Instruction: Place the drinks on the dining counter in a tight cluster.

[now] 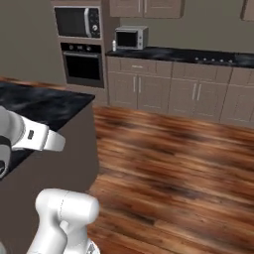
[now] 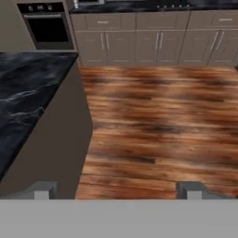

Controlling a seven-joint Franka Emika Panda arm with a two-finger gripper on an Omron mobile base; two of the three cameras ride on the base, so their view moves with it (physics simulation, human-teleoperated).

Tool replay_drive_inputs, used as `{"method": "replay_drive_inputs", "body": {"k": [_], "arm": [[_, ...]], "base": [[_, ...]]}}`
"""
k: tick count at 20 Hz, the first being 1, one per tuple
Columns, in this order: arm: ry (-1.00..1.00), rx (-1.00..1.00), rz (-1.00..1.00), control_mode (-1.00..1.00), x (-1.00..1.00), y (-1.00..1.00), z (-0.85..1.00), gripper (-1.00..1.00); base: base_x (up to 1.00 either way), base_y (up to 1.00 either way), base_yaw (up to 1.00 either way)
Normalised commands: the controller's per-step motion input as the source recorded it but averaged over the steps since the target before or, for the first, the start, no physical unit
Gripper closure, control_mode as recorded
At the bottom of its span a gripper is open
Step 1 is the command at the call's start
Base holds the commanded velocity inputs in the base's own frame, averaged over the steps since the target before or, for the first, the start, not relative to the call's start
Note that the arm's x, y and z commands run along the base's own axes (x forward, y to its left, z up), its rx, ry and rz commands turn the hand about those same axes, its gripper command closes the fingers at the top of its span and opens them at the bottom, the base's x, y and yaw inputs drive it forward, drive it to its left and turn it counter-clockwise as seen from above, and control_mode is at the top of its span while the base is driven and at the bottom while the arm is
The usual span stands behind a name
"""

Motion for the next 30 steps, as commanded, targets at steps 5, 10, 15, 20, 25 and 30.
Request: {"method": "replay_drive_inputs", "body": {"k": [5, 10, 15, 20, 25, 30], "arm": [[0.00, 0.00, 0.00, 1.00, 0.00, 0.00, 0.00, -1.00], [0.00, 0.00, 0.00, 1.00, 0.00, 0.00, 0.00, -1.00], [0.00, 0.00, 0.00, 1.00, 0.00, 0.00, 0.00, -1.00], [0.00, 0.00, 0.00, 1.00, 0.00, 0.00, 0.00, -1.00], [0.00, 0.00, 0.00, 1.00, 0.00, 0.00, 0.00, -1.00], [0.00, 0.00, 0.00, 1.00, 0.00, 0.00, 0.00, -1.00]], "base": [[1.00, -0.88, 0.31], [1.00, -0.57, 0.29], [1.00, -0.37, 0.17], [1.00, -0.41, 0.13], [1.00, -0.55, 0.24], [1.00, -0.28, 0.06]]}}
